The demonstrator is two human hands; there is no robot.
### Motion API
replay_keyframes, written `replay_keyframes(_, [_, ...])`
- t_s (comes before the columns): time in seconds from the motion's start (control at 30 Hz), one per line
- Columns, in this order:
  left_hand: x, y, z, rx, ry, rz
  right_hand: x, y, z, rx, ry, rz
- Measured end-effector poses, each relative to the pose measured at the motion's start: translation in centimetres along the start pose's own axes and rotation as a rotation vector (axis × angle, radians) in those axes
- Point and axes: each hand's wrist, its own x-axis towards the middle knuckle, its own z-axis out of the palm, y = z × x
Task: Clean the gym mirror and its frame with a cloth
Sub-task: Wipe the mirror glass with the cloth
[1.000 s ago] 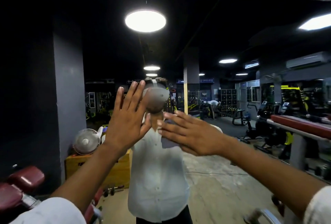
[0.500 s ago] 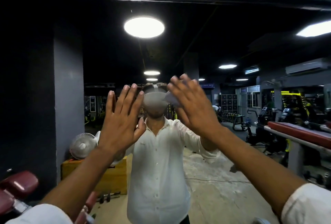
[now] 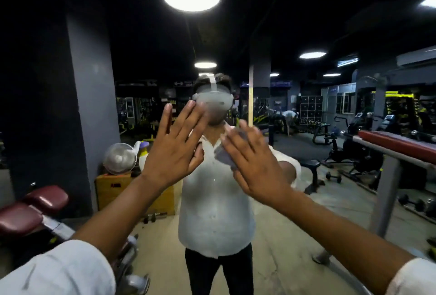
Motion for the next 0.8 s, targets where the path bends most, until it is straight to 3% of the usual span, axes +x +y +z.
replay_keyframes(0.13, [-4.9, 2.1, 0.0, -0.014, -0.088, 0.087, -8.7, -5.4, 3.2, -0.056, -0.347, -0.594])
replay_keyframes(0.2, [-6.2, 2.7, 0.0, -0.021, -0.107, 0.059, -9.5, -5.1, 3.0, -0.087, -0.385, -0.688])
replay_keyframes(0.4, [-6.5, 2.9, 0.6, -0.019, -0.079, 0.039, -6.9, -3.0, 2.6, -0.102, -0.117, -0.177])
replay_keyframes(0.47, [-6.4, 3.0, 0.7, -0.009, -0.078, 0.038, -9.7, -5.2, 4.1, -0.098, -0.136, -0.288])
replay_keyframes(0.57, [-6.3, 2.9, 0.8, 0.021, -0.089, 0.038, -14.7, -8.0, 5.6, -0.072, -0.286, -0.627])
replay_keyframes(0.63, [-6.1, 3.1, 0.4, 0.009, -0.094, 0.034, -14.5, -7.0, 5.0, -0.076, -0.336, -0.724])
replay_keyframes(0.7, [-5.8, 3.1, -0.2, -0.011, -0.097, 0.035, -11.5, -4.4, 3.2, -0.065, -0.294, -0.627])
replay_keyframes(0.8, [-4.3, 2.8, -0.9, -0.016, -0.108, 0.056, -5.8, 0.8, 0.4, -0.080, -0.174, -0.283])
